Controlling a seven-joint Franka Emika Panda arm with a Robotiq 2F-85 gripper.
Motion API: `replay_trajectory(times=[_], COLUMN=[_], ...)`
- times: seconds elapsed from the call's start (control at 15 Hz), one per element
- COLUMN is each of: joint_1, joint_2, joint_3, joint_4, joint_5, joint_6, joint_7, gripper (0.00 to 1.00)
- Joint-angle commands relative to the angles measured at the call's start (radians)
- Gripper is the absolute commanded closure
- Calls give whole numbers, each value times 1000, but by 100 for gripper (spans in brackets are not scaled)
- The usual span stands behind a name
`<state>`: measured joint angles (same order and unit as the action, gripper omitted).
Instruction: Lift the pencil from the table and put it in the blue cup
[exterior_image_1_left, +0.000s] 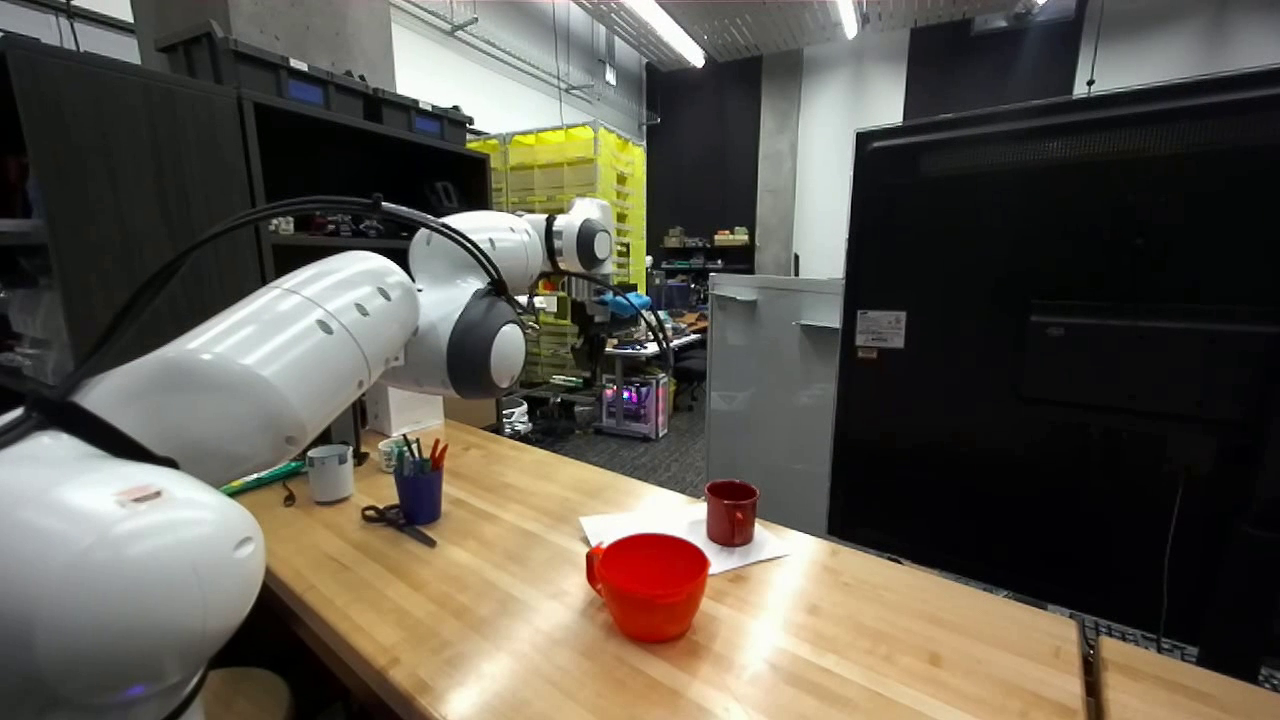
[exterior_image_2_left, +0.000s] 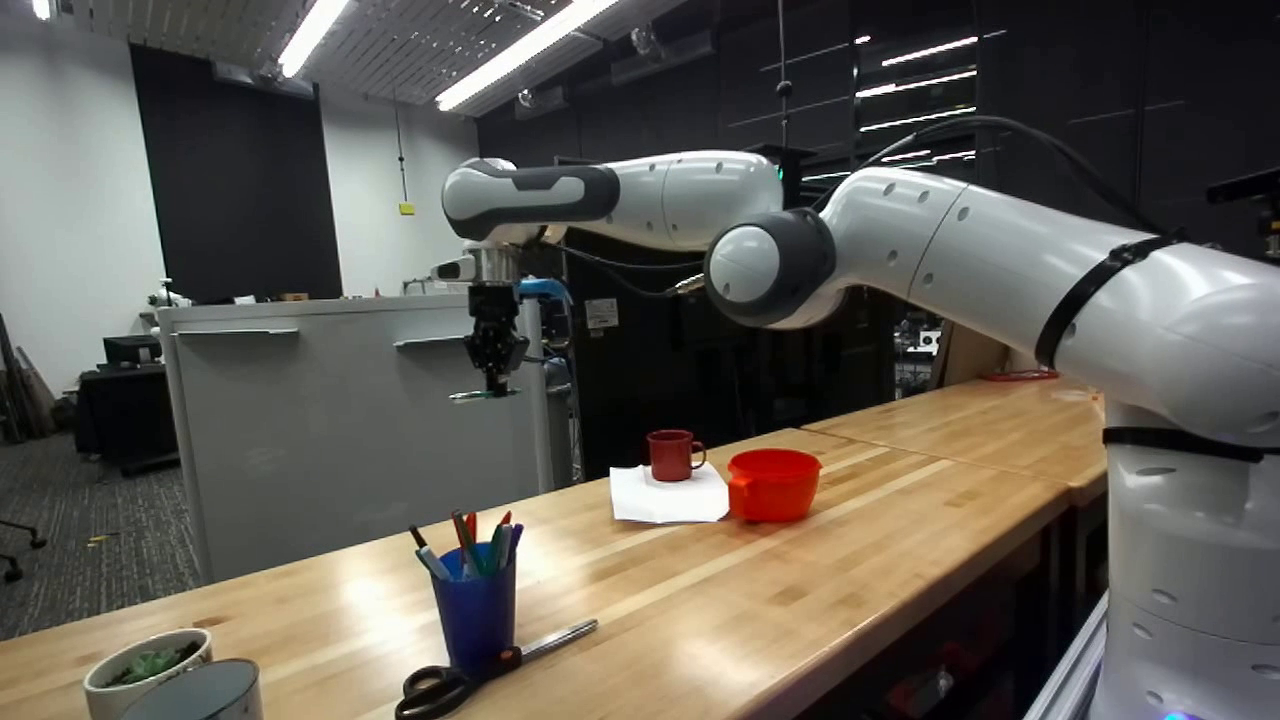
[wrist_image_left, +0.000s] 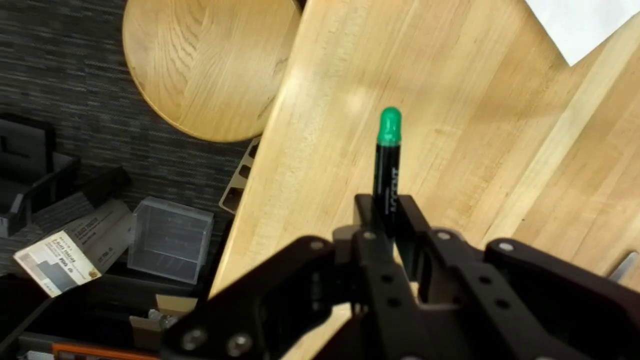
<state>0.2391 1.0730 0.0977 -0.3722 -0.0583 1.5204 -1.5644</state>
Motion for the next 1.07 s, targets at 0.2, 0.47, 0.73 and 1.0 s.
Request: replay_trajectory(times=[0.2,0.47,0.73,1.0], joint_1=[23,57,77,75], joint_2=[-5,13,22,25], joint_3=[-11,-52,-85,-75], joint_4=[3,27,23,18], joint_5=[-1,-58,-108,-100], joint_6=[101,2,-206,-396], joint_7=[38,89,144,150], gripper=[97,97,97,97])
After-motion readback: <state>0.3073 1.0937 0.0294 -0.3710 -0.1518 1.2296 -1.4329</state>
